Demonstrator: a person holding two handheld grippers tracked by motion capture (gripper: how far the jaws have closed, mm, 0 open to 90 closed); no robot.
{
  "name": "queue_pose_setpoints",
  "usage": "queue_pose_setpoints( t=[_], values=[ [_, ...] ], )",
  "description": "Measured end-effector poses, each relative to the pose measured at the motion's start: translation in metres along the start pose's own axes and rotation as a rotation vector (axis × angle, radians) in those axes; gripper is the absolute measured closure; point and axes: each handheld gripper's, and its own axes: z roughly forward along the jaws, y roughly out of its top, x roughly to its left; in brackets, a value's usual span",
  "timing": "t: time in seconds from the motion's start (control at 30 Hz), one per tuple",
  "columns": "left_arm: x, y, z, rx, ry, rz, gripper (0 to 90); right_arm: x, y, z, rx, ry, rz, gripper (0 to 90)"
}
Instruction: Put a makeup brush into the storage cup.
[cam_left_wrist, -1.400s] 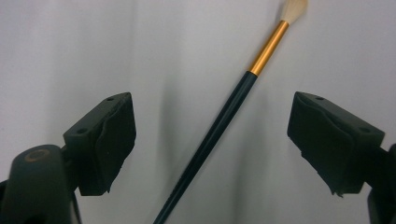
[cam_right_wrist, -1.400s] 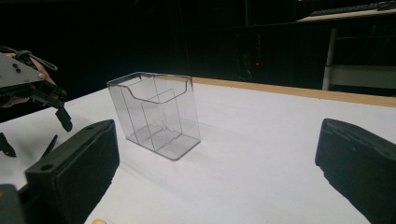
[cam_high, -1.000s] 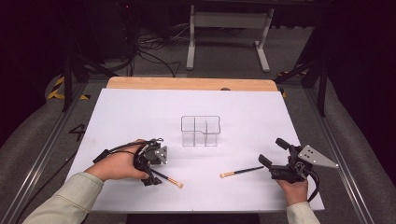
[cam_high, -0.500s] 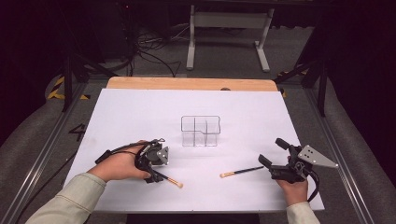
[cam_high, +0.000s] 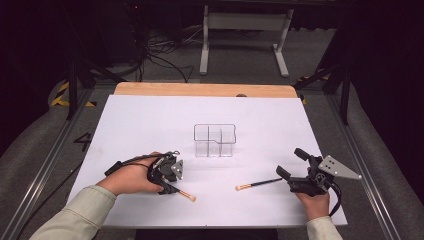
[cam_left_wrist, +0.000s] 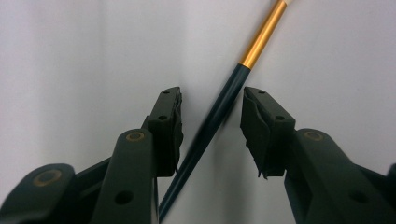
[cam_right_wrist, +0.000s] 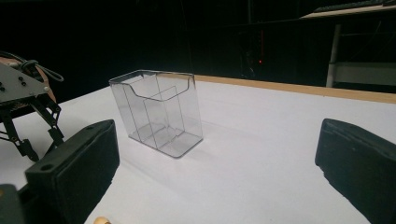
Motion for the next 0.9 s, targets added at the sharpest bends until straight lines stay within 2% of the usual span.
queue_pose_setpoints(
  t=[0.1,0.2,0.37,0.47,0.57,0.9],
  values=[
    [-0.0009,0.0015,0.0000,0.010,-0.005,-0.006,60.8,-0.0003,-0.0001,0.0000,0.000,0.000,0.000,0.6],
    [-0.0002,0.0028,0.0001,0.008,-0.011,0.010,64.2,-0.0005,-0.0003,-0.0001,0.000,0.002,0.003,0.5],
    [-0.0012,0.0037,-0.0006,0.018,-0.003,0.013,76.1,-0.0006,-0.0003,-0.0001,0.000,0.003,0.004,0.5],
    [-0.0002,0.0042,-0.0004,0.020,-0.005,0.015,79.7,-0.0008,-0.0004,-0.0001,0.001,0.003,0.005,0.5],
    [-0.0001,0.0041,-0.0004,0.020,-0.005,0.006,82.2,-0.0009,-0.0004,-0.0002,0.001,0.004,0.006,0.5],
    [-0.0005,0.0047,-0.0002,0.021,-0.004,-0.004,82.5,-0.0006,-0.0006,0.0005,0.002,0.005,0.007,0.6]
  ],
)
